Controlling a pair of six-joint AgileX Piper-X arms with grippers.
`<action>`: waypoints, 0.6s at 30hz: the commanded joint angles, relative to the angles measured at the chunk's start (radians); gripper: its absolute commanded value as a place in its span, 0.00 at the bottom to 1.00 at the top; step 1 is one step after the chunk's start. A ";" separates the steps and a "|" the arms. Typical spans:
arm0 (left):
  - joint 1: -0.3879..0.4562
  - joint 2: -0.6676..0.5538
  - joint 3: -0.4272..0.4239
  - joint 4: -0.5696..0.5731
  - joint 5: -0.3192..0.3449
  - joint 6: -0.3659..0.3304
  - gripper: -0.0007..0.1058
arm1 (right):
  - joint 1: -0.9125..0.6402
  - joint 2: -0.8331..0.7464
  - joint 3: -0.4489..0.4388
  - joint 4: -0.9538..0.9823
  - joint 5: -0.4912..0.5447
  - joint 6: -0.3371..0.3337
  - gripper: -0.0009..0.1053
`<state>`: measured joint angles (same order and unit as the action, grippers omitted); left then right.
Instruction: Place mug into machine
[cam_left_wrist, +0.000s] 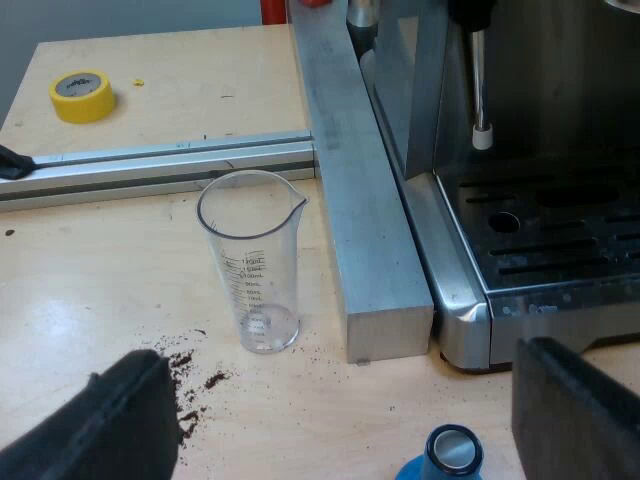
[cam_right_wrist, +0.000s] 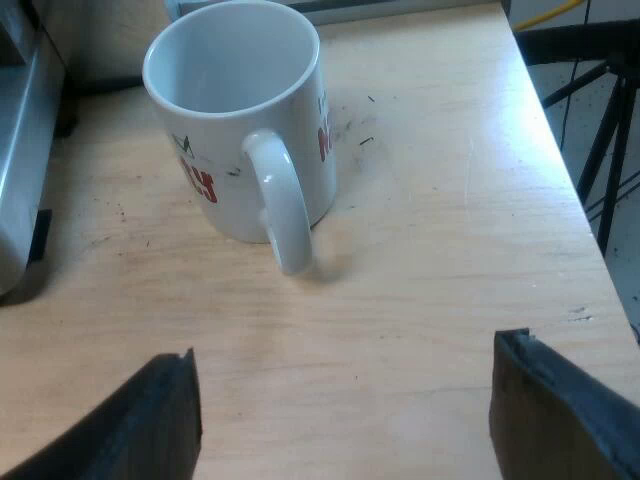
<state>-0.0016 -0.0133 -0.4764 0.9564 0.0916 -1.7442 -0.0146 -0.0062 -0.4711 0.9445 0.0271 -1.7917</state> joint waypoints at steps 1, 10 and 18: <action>-0.001 -0.137 0.002 -0.016 -0.011 -0.001 0.67 | -0.001 -0.040 -0.008 -0.008 -0.007 0.000 0.60; -0.031 -0.079 0.002 -0.074 0.111 -0.001 0.67 | -0.001 -0.003 -0.016 -0.108 -0.103 -0.052 0.60; -0.190 0.045 0.002 -0.130 0.210 -0.001 0.67 | -0.001 0.170 -0.020 -0.111 -0.212 -0.113 0.60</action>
<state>-0.1700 0.0191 -0.4754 0.8489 0.2812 -1.7442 -0.0146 0.1571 -0.4822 0.8460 -0.1542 -1.8717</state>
